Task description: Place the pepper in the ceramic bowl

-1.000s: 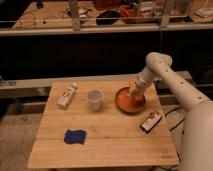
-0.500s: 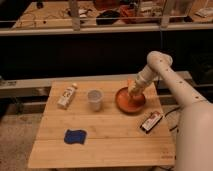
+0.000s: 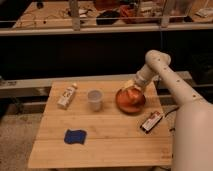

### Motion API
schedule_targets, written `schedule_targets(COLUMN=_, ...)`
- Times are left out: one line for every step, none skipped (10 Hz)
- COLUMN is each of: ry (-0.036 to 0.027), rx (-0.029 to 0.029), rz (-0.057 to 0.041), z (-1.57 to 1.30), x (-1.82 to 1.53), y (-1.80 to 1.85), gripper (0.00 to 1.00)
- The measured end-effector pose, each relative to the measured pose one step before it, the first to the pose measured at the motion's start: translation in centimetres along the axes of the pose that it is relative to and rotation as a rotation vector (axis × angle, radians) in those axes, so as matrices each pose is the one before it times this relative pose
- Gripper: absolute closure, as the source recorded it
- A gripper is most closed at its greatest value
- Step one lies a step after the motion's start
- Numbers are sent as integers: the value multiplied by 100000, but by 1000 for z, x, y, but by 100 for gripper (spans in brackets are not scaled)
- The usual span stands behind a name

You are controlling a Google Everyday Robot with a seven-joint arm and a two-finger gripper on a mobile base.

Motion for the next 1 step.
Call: schedule_targets(ry=275, rx=333, rz=250, z=-94, x=146, y=-229, gripper=27)
